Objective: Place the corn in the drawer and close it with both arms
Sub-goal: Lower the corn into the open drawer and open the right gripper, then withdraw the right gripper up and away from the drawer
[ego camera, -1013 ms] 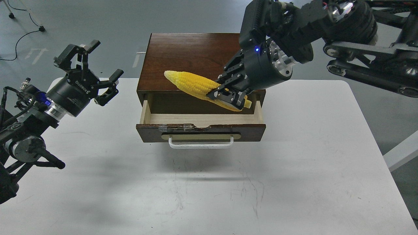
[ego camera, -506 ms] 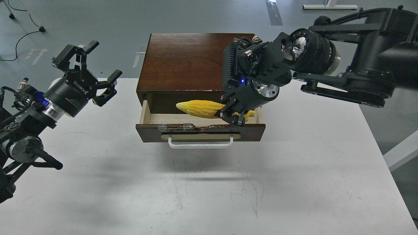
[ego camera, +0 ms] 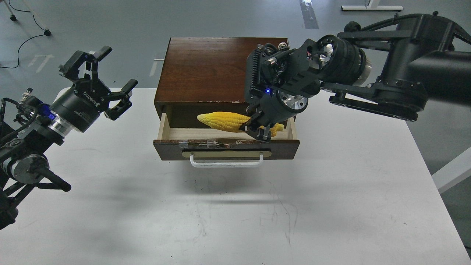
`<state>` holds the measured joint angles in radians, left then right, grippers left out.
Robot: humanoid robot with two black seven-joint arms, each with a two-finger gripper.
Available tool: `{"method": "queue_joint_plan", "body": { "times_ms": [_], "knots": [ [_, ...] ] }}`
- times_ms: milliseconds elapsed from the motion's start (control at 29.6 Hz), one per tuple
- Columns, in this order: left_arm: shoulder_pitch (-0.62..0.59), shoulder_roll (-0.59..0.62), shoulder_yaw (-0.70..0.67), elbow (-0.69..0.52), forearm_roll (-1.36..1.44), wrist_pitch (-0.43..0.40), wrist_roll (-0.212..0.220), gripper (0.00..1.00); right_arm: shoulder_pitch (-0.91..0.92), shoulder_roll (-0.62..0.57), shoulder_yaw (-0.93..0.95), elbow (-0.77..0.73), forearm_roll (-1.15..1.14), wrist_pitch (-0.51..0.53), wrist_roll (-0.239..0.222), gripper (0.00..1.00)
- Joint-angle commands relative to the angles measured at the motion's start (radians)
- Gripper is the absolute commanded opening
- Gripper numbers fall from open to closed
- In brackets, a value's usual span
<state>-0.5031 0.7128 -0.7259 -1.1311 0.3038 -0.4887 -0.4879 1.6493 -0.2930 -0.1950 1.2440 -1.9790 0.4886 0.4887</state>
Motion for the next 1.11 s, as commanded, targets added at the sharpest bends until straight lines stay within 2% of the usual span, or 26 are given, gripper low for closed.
{"method": "queue_joint_plan", "body": {
  "times_ms": [0,439,574,675,709,945,1080],
  "knots": [
    [0.0,-0.001,0.0,0.0,0.0,0.0,0.0,1.0,0.001,-0.003,0.003,0.002,0.002,0.0,0.0,0.67],
    [-0.002,-0.001,-0.001,0.0,0.0,0.0,0.0,1.0,0.026,-0.023,0.072,0.003,0.031,0.0,0.0,0.73],
    [-0.002,-0.001,-0.001,0.001,0.0,0.0,0.0,1.0,0.058,-0.087,0.101,0.002,0.178,0.0,0.0,0.78],
    [-0.002,-0.001,-0.001,-0.001,0.0,0.0,0.0,1.0,0.066,-0.19,0.106,-0.001,0.407,0.0,0.0,0.93],
    [-0.002,-0.001,-0.001,0.0,0.0,0.0,0.0,1.0,0.064,-0.215,0.106,-0.001,0.464,0.0,0.0,0.95],
    [-0.006,-0.003,0.0,0.001,0.0,0.0,-0.001,1.0,-0.04,-0.483,0.112,-0.017,1.068,0.0,0.0,0.96],
    [-0.008,-0.001,0.0,0.001,0.0,0.0,-0.001,1.0,-0.181,-0.561,0.127,-0.063,1.326,0.0,0.0,0.96]
  ]
}}
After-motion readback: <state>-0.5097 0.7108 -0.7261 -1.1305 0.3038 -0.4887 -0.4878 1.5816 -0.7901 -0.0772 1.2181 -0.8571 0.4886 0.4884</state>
